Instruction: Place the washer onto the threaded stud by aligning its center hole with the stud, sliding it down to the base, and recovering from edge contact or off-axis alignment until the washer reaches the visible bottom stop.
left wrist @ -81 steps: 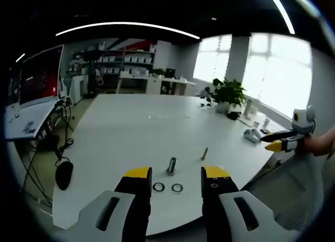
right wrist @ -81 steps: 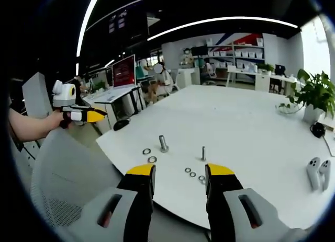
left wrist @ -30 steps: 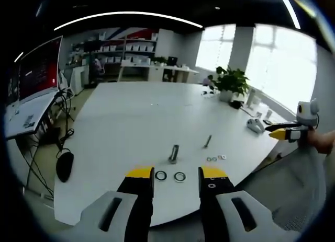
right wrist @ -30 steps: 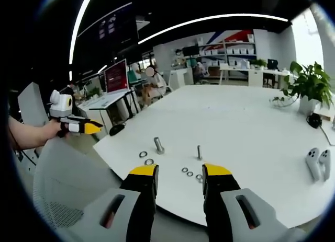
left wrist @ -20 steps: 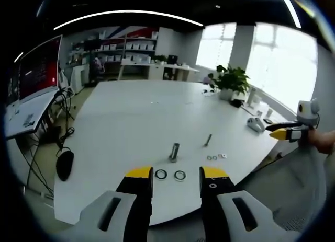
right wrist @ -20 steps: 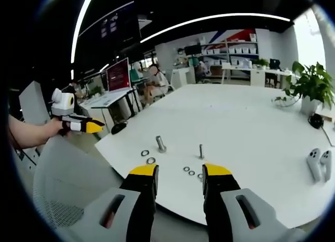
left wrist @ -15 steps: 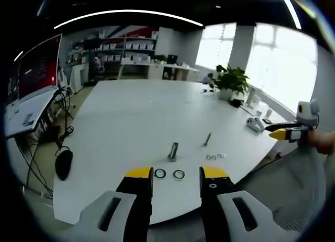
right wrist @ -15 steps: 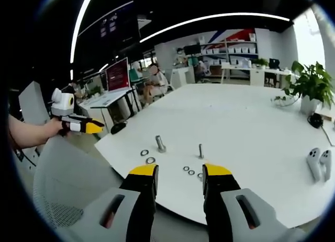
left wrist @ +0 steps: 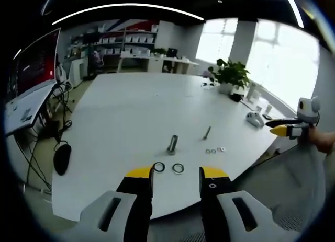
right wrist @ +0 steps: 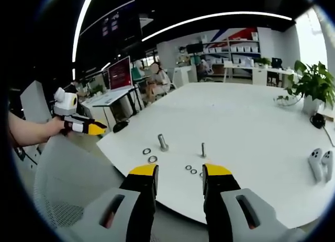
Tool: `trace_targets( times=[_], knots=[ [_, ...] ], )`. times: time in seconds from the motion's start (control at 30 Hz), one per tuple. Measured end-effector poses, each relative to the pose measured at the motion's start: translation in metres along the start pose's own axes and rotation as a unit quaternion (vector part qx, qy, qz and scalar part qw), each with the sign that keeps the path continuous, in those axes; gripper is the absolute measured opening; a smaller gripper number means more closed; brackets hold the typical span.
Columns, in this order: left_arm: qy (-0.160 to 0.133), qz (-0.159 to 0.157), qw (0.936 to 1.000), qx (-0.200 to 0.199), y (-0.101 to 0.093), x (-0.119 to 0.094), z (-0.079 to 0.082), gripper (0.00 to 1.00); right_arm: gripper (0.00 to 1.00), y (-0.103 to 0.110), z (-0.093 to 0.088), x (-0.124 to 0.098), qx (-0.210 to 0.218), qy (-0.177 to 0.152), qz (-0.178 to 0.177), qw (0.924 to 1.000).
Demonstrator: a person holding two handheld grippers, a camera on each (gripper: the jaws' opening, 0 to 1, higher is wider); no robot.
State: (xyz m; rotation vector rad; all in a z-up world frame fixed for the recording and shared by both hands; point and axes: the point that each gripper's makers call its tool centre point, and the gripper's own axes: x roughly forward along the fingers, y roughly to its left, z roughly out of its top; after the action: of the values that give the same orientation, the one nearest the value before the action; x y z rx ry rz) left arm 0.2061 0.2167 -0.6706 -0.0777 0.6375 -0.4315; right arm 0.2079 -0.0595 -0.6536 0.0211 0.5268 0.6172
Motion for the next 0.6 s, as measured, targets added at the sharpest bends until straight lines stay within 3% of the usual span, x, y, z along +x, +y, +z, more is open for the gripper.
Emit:
trace_targets(
  times=[0.6],
  knots=[
    [0.023, 0.009, 0.9997, -0.008, 0.0031, 0.0020, -0.0091, 0.33, 0.36, 0.0014, 0.0001, 0.0001, 0.001, -0.001, 0.005, 1.0000]
  ],
)
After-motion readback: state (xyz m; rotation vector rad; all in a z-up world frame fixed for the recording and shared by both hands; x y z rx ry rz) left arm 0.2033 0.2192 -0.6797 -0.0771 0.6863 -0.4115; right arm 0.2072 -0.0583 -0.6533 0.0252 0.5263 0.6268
